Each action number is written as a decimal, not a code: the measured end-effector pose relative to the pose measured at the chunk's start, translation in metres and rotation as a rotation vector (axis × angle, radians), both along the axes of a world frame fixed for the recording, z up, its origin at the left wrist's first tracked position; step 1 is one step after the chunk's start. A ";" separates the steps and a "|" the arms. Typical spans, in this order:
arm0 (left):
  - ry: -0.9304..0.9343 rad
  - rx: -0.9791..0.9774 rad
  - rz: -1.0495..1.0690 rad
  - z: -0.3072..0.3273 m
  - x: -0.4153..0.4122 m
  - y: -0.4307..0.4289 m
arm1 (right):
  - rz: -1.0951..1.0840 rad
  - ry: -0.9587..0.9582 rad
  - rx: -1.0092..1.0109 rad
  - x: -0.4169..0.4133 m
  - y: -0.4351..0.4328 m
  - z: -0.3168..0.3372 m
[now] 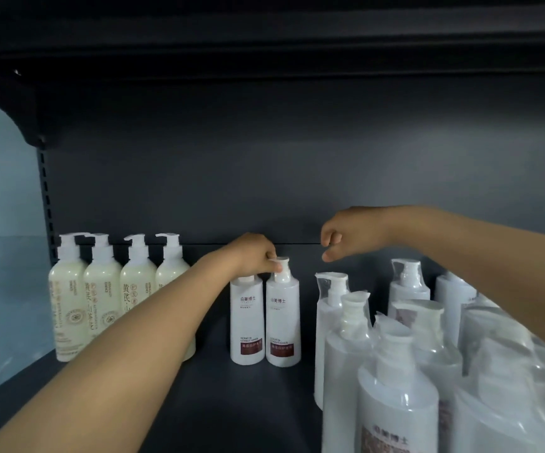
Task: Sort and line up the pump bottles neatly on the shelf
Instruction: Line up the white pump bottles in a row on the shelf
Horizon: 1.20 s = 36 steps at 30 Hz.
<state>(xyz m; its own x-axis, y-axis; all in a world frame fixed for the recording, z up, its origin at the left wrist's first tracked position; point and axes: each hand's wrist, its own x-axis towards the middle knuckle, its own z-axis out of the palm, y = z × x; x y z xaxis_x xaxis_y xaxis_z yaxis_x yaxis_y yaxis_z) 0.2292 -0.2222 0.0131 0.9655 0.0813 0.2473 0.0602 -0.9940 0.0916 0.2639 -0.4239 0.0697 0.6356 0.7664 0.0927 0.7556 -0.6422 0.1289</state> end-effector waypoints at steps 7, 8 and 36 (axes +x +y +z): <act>-0.016 0.087 0.014 0.003 0.002 -0.001 | -0.031 0.008 0.020 0.000 -0.006 0.001; -0.023 0.090 0.011 0.002 0.003 -0.001 | -0.036 0.010 0.028 0.001 -0.007 0.000; -0.037 0.202 -0.018 0.027 -0.019 -0.122 | -0.011 -0.080 -0.097 0.058 -0.135 -0.002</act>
<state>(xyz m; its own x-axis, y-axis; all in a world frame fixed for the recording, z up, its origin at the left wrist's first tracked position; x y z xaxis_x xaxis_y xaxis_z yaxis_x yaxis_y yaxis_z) 0.2101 -0.3440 0.0398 0.9564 0.0094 0.2919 0.0426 -0.9933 -0.1075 0.3216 -0.5593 0.0682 0.6373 0.7675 0.0695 0.7336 -0.6319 0.2502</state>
